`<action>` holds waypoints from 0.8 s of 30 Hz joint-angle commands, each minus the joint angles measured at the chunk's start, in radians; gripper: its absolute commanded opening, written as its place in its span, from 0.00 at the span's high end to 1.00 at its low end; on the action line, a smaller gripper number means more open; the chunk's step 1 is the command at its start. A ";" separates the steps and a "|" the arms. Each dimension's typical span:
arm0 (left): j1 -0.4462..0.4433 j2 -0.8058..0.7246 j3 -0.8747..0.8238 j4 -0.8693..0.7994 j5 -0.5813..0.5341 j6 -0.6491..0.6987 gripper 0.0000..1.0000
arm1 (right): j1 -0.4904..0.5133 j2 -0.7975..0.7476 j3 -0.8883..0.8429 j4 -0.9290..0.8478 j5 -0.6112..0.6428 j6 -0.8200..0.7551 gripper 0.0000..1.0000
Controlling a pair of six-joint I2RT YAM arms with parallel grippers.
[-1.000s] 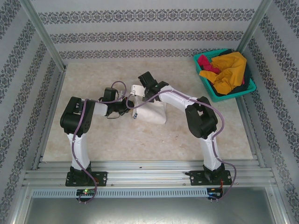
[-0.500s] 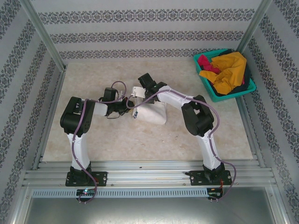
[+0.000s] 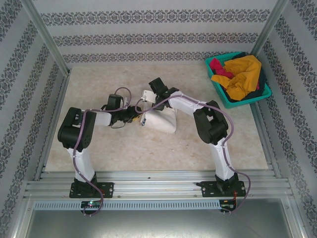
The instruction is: Fold and stack the t-shirts
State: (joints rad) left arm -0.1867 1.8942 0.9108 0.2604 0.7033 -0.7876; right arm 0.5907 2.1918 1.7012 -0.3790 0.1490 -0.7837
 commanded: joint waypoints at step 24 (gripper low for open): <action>-0.281 -0.206 0.313 -0.463 -0.243 0.140 0.81 | -0.146 -0.222 -0.388 0.371 -0.354 1.431 0.41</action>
State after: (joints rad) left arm -0.4576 1.6482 1.2018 -0.1528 0.4660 -0.6743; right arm 0.4347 1.9316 1.2930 -0.0410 -0.1158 0.5056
